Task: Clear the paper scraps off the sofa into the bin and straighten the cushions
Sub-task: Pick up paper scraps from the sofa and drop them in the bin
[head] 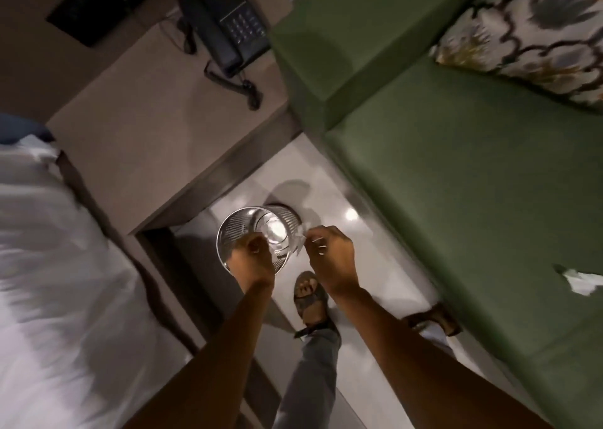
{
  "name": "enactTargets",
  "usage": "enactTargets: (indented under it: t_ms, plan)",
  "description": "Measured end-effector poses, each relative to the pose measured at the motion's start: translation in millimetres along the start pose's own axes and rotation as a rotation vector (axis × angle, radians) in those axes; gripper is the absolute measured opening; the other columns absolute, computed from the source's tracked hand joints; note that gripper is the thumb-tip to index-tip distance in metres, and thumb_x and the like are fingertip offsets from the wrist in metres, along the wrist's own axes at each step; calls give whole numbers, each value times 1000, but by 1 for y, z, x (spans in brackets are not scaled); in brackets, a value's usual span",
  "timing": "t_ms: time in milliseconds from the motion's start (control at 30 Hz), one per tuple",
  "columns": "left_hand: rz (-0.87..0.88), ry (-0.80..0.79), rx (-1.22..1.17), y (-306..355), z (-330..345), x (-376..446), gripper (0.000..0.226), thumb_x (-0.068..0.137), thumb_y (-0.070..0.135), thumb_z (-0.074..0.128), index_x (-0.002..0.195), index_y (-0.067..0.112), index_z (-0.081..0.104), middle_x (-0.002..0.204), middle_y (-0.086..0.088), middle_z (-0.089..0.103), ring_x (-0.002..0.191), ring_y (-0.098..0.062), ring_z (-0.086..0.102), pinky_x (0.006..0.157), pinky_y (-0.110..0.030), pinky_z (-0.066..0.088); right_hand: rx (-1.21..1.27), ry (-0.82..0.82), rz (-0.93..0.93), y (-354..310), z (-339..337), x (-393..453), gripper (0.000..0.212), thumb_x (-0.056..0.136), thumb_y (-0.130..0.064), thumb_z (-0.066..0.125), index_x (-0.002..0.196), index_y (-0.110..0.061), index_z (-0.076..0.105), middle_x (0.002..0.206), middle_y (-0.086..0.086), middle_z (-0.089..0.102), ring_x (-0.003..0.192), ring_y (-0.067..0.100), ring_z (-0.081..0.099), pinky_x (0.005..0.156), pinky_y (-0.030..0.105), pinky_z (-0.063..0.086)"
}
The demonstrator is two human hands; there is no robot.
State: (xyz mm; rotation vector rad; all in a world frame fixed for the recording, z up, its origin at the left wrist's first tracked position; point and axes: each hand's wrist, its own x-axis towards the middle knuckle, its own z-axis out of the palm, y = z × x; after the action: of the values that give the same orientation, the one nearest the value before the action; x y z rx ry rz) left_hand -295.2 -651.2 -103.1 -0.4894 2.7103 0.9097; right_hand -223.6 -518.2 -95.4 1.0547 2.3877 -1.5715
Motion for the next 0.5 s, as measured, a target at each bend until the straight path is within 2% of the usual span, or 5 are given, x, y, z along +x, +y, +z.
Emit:
enactTargets:
  t_ms: [67, 233, 300, 400, 500]
  plan:
    - [-43, -5, 55, -28, -5, 18, 13, 85, 1, 78, 93, 11, 83, 94, -18, 82, 89, -42, 76, 81, -38, 57, -58, -60, -23, -2, 36, 6, 18, 96, -5, 69, 85, -13, 81, 92, 8, 80, 86, 26, 72, 77, 32, 58]
    - [-79, -68, 137, -83, 3, 47, 12, 90, 7, 75, 99, 10, 81, 98, -22, 81, 94, -46, 75, 85, -44, 57, -162, -202, -14, 6, 112, 24, 23, 99, -11, 57, 95, -4, 79, 102, 18, 79, 99, 38, 71, 85, 37, 54]
    - [-115, -120, 140, -96, 10, 53, 22, 93, 5, 70, 114, 8, 78, 112, -23, 78, 104, -46, 73, 94, -46, 56, -206, -282, 2, 9, 133, 26, 22, 98, -8, 62, 111, -2, 78, 115, 22, 77, 110, 41, 69, 94, 39, 53]
    - [-109, -168, 158, -102, 15, 55, 39, 93, -3, 57, 127, 8, 73, 126, -25, 71, 112, -49, 68, 98, -49, 53, -210, -329, 9, 15, 143, 20, 42, 98, -12, 70, 139, -2, 67, 139, 23, 69, 128, 41, 65, 110, 42, 50]
    - [-53, -163, 144, -92, 10, 45, 49, 90, -5, 56, 134, 11, 67, 138, -20, 63, 118, -47, 64, 97, -52, 53, -175, -323, 62, 18, 134, 8, 52, 96, -8, 71, 147, -8, 60, 148, 18, 64, 133, 40, 61, 111, 48, 50]
